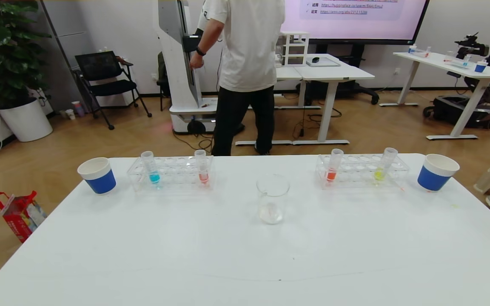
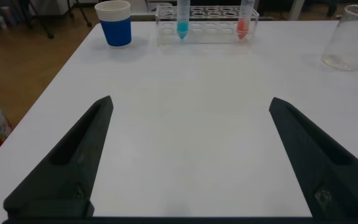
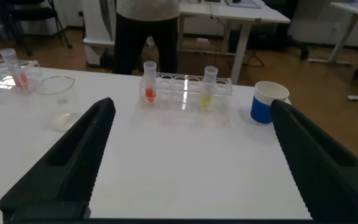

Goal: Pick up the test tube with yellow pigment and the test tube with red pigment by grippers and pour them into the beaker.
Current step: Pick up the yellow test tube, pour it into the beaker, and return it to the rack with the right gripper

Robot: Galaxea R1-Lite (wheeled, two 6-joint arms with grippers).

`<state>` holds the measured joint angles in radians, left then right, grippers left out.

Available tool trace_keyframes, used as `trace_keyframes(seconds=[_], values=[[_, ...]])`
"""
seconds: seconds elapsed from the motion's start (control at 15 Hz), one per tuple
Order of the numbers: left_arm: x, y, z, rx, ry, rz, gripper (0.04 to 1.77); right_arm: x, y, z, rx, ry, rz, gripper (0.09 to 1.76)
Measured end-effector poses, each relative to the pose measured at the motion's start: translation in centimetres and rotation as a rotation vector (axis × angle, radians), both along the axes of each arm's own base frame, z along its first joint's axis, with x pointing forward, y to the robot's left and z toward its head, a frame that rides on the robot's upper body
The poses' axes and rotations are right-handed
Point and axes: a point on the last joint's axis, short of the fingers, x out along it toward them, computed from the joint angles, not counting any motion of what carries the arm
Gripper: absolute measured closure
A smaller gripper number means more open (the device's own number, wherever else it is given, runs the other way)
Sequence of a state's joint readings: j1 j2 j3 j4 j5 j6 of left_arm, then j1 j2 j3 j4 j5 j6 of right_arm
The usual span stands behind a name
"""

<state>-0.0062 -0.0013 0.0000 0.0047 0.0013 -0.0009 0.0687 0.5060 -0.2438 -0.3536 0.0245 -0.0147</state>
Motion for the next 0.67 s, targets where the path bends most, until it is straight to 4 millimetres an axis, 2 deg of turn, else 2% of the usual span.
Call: trace_keyframes(seconds=[0.13, 0.27, 0.47, 0.67], values=[[0.0, 0.0, 0.0, 0.0, 0.0, 0.0, 0.06, 4.3, 0.2, 1.5, 0.014, 0.019, -0.005, 0.11], [0.0, 0.0, 0.0, 0.0, 0.0, 0.0, 0.06, 9.3, 0.2, 2.1, 0.022, 0.042, -0.031, 0.11], [0.0, 0.0, 0.0, 0.0, 0.0, 0.0, 0.06, 16.9, -0.8, 1.3, 0.028, 0.05, -0.065, 0.11], [0.0, 0.0, 0.0, 0.0, 0.0, 0.0, 0.06, 23.6, -2.4, -0.6, 0.028, 0.044, -0.075, 0.11]])
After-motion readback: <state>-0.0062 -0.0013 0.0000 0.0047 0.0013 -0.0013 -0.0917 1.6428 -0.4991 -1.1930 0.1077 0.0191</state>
